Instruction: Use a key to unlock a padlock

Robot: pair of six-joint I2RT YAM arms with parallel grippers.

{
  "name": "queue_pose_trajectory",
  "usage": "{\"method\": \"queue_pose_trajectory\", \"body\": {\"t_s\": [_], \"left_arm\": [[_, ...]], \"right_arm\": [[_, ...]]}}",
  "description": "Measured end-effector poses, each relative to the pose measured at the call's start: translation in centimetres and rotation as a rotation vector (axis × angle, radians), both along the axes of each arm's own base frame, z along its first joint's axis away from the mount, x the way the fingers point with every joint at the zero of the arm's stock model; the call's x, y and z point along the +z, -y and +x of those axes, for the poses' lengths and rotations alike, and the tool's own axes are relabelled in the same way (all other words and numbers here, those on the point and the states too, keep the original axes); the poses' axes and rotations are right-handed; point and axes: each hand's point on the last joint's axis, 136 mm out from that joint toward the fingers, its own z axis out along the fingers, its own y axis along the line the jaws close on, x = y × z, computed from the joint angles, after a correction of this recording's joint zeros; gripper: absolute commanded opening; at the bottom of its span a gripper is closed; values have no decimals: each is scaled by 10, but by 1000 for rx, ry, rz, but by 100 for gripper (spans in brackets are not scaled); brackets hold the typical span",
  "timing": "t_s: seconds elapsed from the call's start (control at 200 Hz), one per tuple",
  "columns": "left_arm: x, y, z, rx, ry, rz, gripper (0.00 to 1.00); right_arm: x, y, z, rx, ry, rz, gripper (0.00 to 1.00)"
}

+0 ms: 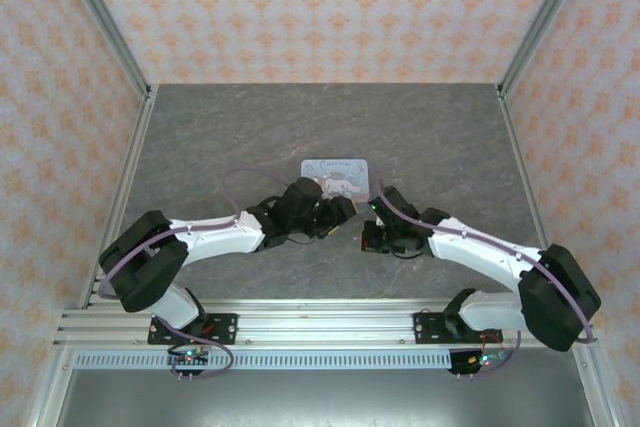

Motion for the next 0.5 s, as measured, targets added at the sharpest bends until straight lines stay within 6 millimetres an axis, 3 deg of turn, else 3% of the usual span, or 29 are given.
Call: {"method": "queue_pose_trajectory", "body": {"t_s": [0.5], "left_arm": [[0,-5,7,76,28,-73,43]], "right_arm": [[26,4,38,-246,7,175,0]]}}
